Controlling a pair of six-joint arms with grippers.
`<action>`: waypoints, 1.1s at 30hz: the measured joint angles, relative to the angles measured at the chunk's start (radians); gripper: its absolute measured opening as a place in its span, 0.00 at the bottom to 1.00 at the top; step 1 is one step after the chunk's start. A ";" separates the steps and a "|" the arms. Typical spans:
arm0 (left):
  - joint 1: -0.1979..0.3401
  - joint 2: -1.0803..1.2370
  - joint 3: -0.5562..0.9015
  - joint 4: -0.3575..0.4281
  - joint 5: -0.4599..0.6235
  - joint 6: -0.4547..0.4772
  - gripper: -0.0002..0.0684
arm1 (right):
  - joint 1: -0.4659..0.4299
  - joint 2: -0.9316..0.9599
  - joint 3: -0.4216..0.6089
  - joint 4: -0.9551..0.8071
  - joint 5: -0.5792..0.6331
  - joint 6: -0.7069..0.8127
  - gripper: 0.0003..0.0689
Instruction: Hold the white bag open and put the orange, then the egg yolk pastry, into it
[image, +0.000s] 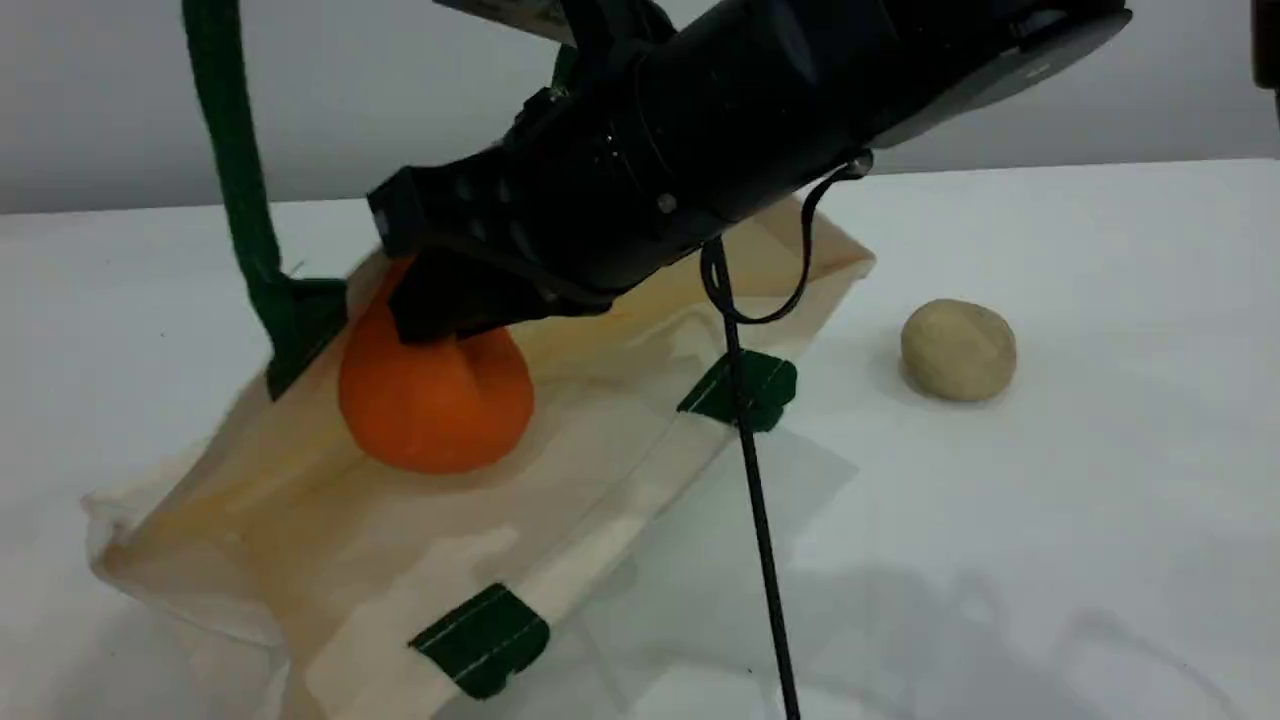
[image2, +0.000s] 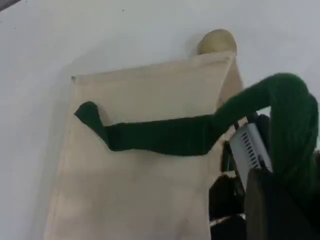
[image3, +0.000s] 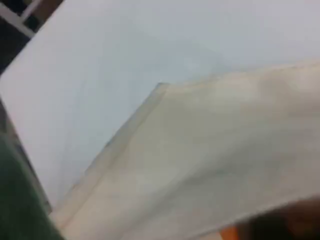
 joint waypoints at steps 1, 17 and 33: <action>0.000 0.001 0.000 0.000 0.000 0.000 0.13 | 0.000 0.000 0.000 0.000 -0.002 -0.001 0.30; 0.000 0.001 0.000 0.003 0.011 0.017 0.13 | -0.056 -0.176 0.016 -0.290 0.034 0.285 0.80; 0.000 0.001 0.000 0.004 0.011 0.019 0.13 | -0.376 -0.234 0.036 -1.107 0.001 0.932 0.79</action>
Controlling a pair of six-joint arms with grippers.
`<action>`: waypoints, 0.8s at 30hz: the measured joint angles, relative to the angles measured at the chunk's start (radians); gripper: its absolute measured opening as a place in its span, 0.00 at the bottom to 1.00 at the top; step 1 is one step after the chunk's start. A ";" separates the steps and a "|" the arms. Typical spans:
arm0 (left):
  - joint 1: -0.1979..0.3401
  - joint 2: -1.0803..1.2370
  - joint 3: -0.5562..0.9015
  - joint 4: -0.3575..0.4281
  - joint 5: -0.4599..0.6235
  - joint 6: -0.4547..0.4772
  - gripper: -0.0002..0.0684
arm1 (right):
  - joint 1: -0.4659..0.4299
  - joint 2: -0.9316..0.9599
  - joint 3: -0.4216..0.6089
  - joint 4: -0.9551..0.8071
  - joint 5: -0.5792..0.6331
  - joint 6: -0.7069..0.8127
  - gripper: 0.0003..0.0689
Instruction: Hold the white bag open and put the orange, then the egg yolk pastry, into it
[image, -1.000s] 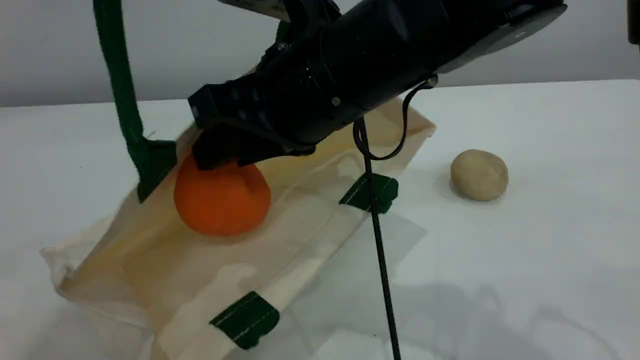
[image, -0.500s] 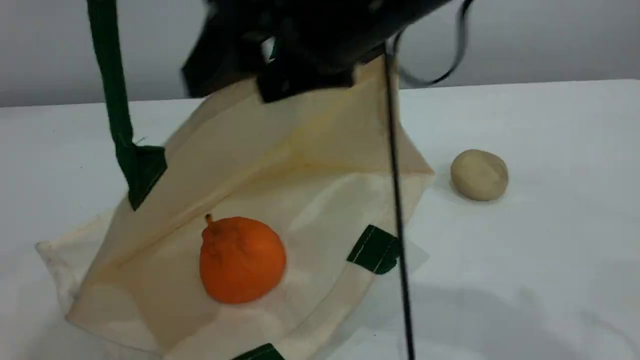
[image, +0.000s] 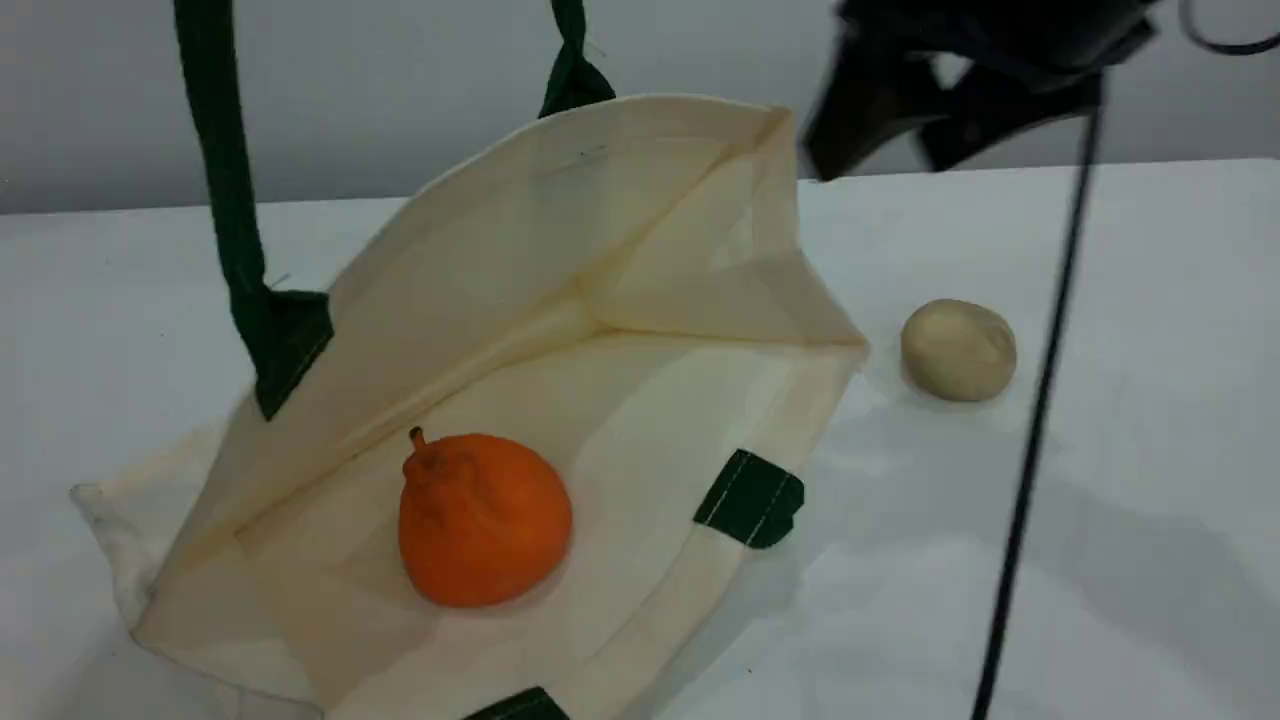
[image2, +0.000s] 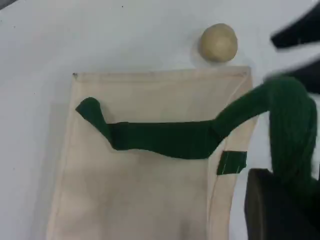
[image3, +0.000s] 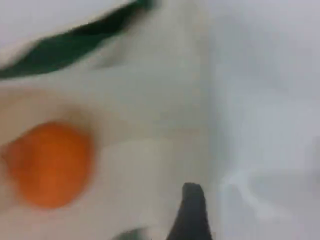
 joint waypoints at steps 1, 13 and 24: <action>0.000 0.000 0.000 0.000 0.000 0.000 0.13 | -0.017 0.011 -0.001 -0.010 -0.023 0.008 0.79; 0.000 0.000 0.000 0.000 0.007 0.005 0.13 | -0.055 0.249 -0.003 0.014 -0.314 0.028 0.79; 0.000 0.000 0.000 -0.001 0.038 0.005 0.13 | -0.057 0.338 -0.003 0.020 -0.472 0.025 0.79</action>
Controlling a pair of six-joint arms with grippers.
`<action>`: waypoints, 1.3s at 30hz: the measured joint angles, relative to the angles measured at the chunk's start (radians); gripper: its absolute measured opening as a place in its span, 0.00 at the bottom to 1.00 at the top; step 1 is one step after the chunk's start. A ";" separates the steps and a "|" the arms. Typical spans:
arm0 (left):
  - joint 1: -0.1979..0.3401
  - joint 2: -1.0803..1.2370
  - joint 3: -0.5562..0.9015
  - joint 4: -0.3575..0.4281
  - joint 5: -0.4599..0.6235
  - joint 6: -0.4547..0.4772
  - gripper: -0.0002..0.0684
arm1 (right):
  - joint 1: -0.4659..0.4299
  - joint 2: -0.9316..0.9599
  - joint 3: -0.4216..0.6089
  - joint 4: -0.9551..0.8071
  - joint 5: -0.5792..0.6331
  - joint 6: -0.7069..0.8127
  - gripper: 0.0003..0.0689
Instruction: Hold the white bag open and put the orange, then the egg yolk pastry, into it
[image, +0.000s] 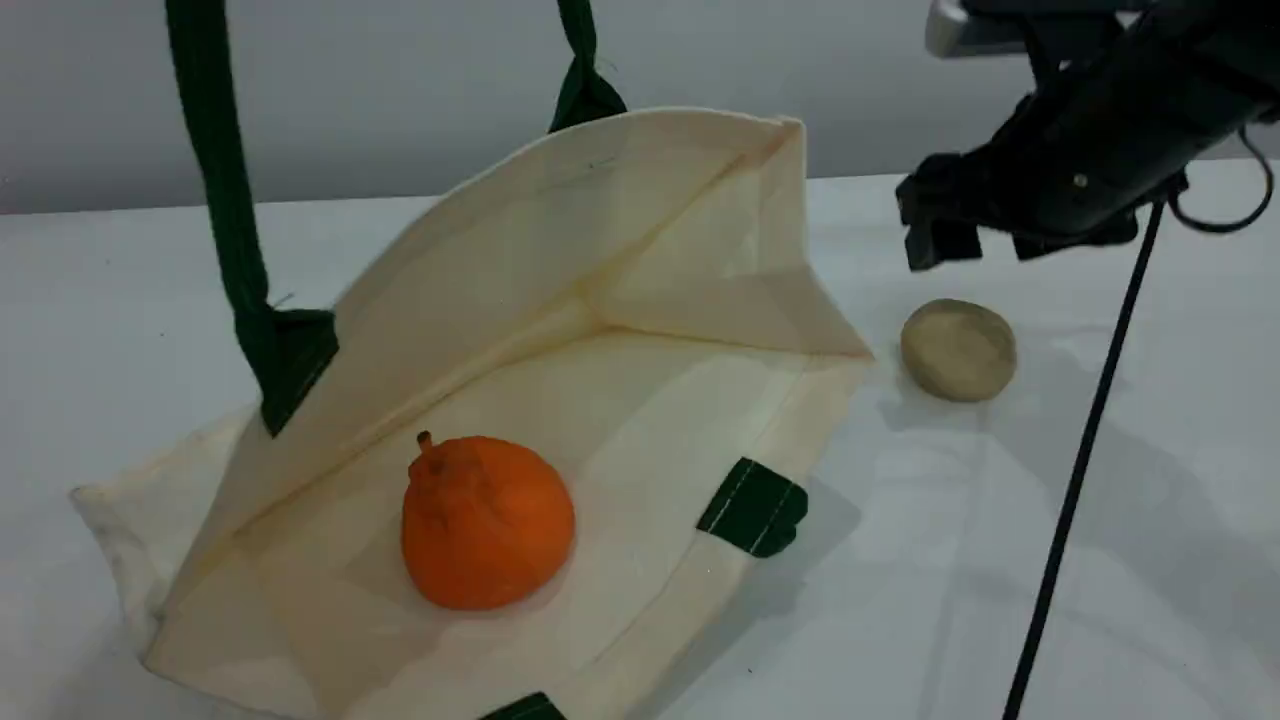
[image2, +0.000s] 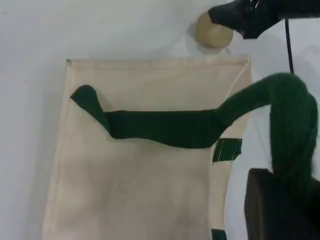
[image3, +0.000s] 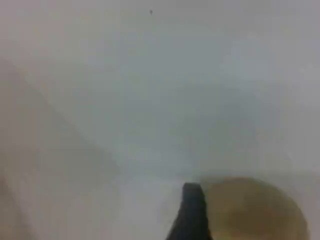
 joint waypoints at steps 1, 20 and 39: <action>0.000 0.000 0.000 0.000 0.000 0.000 0.13 | 0.000 0.012 0.000 0.000 0.000 0.000 0.79; 0.000 0.000 0.000 0.000 -0.003 0.000 0.13 | 0.002 0.100 -0.001 -0.001 -0.018 -0.004 0.41; 0.002 0.000 0.000 0.038 -0.025 -0.005 0.13 | -0.134 -0.100 0.001 -0.057 0.321 0.019 0.06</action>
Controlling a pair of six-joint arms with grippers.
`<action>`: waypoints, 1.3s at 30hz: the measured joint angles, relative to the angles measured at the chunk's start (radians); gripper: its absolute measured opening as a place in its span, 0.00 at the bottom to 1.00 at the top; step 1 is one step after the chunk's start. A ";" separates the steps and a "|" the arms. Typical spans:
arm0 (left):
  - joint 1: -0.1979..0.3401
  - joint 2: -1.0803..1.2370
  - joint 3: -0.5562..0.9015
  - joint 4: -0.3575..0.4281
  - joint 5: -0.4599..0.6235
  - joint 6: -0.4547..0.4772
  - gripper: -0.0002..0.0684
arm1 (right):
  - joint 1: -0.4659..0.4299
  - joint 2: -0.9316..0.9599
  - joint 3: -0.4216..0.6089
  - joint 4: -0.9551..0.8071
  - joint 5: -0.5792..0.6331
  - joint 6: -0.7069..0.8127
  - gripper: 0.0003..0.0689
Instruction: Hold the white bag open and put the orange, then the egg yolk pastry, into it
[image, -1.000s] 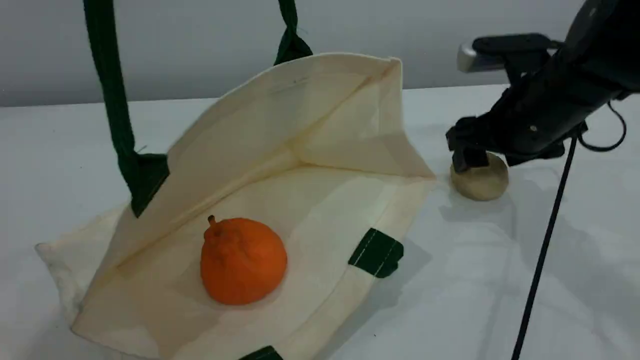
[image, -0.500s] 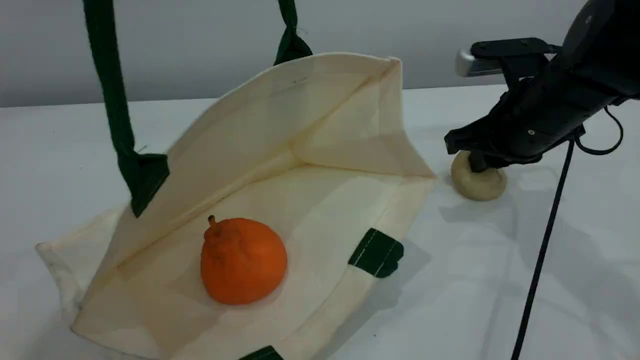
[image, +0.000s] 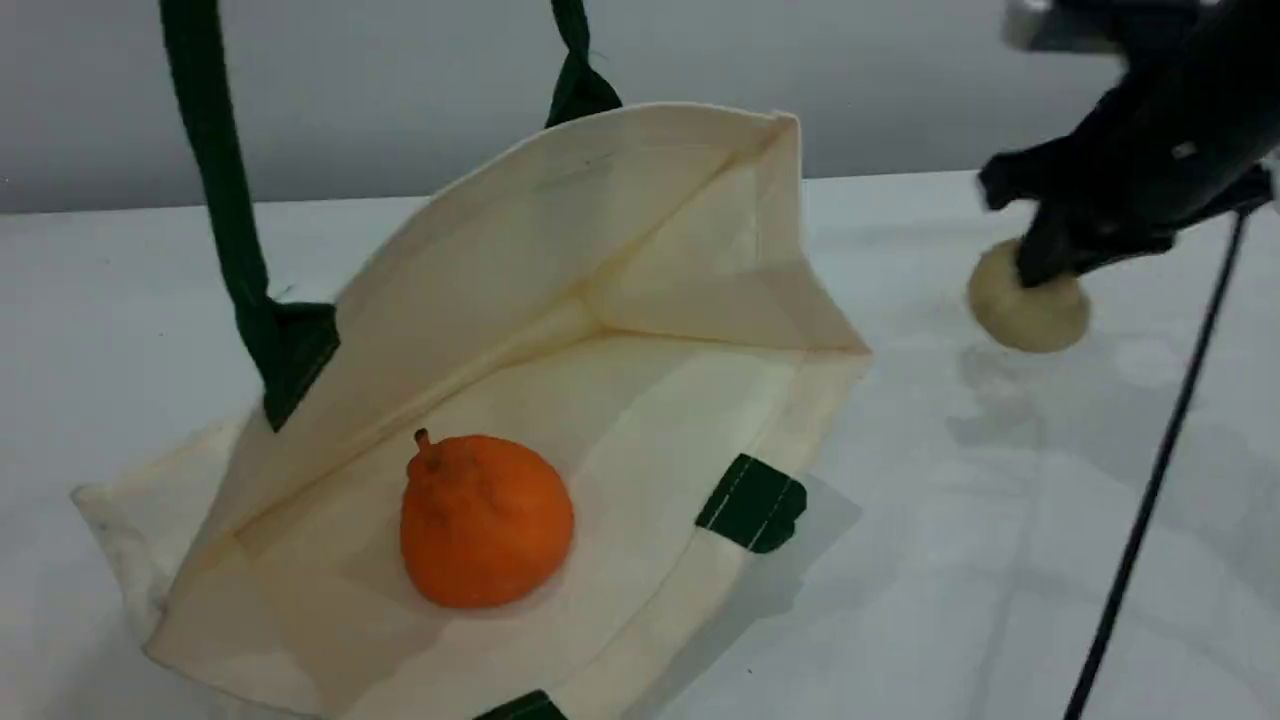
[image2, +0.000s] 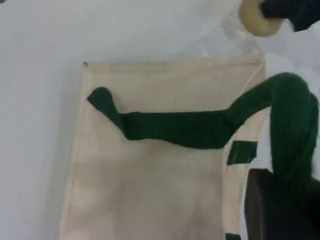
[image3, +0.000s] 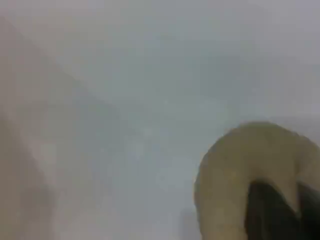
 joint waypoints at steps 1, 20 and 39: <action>0.000 0.000 0.000 0.004 -0.008 0.000 0.13 | -0.016 -0.018 0.000 -0.011 0.040 0.000 0.05; 0.001 0.000 0.000 0.011 -0.009 -0.006 0.13 | 0.164 -0.424 0.085 0.146 0.324 -0.034 0.05; 0.001 0.000 0.000 0.005 -0.034 -0.004 0.13 | 0.595 -0.359 0.277 0.642 -0.254 -0.398 0.05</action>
